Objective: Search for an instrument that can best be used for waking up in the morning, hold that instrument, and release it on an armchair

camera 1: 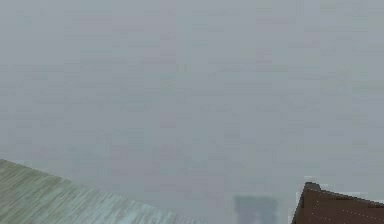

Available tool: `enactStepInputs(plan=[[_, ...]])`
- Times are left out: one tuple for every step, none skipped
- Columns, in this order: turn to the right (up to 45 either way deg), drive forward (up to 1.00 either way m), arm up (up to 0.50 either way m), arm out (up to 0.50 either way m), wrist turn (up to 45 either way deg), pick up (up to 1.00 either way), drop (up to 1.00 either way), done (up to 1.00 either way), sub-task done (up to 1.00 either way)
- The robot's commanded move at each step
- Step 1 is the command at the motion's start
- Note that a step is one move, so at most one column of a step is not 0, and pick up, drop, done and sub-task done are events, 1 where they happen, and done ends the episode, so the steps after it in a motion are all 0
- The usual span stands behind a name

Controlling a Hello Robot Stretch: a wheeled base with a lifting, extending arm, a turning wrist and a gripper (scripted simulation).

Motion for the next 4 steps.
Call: enactStepInputs(plan=[[0.0, 0.0, 0.0, 0.0, 0.0, 1.0, 0.0, 0.0, 0.0], [0.0, 0.0, 0.1, 0.0, 0.0, 0.0, 0.0, 0.0, 0.0], [0.0, 0.0, 0.5, 0.0, 0.0, 0.0, 0.0, 0.0, 0.0], [0.0, 0.0, 0.04, 0.0, 0.0, 0.0, 0.0, 0.0, 0.0]])
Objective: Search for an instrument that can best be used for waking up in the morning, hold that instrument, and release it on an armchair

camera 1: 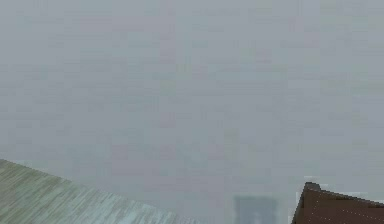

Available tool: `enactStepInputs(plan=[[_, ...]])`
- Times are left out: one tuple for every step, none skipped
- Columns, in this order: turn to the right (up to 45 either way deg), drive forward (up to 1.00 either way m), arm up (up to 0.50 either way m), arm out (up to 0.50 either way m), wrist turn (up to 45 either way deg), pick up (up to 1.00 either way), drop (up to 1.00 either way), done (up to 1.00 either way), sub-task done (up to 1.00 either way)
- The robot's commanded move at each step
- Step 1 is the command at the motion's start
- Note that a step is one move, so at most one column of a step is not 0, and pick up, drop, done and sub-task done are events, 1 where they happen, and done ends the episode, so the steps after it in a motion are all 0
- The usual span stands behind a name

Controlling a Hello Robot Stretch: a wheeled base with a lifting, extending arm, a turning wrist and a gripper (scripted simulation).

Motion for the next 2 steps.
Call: enactStepInputs(plan=[[0.0, 0.0, 0.0, 0.0, -45.0, 0.0, 0.0, 0.0, 0.0], [0.0, 0.0, 0.0, 0.0, -45.0, 0.0, 0.0, 0.0, 0.0]])
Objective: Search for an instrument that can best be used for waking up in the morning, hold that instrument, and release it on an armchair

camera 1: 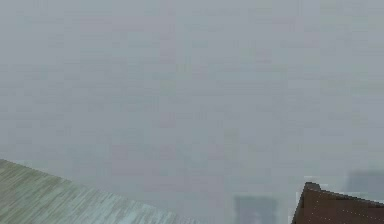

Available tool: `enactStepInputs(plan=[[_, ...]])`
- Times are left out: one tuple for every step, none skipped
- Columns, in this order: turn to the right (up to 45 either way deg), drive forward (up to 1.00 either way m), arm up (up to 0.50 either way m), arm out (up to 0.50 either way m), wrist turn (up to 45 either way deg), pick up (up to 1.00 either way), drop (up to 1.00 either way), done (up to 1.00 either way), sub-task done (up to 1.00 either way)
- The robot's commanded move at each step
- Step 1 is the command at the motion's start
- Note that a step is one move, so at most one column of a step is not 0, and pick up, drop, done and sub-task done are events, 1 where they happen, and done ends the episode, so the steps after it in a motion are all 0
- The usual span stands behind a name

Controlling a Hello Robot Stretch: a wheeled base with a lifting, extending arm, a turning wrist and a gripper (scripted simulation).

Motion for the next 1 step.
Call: enactStepInputs(plan=[[0.0, 0.0, 0.0, 0.0, -45.0, 0.0, 0.0, 0.0, 0.0]])
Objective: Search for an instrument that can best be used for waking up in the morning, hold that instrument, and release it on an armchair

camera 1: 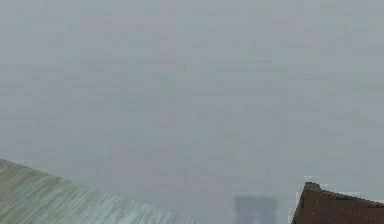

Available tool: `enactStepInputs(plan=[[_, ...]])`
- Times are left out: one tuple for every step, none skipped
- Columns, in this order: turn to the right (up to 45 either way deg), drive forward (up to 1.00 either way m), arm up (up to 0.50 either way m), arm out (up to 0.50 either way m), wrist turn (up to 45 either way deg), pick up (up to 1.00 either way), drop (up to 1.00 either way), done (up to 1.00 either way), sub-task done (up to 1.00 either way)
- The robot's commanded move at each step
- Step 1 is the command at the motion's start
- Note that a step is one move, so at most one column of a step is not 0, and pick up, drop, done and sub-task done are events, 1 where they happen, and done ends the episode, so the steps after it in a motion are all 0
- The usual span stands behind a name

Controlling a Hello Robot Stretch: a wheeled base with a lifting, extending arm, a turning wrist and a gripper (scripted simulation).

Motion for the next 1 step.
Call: enactStepInputs(plan=[[0.0, 0.0, 0.0, -0.44, 0.0, 0.0, 0.0, 0.0, 0.0]])
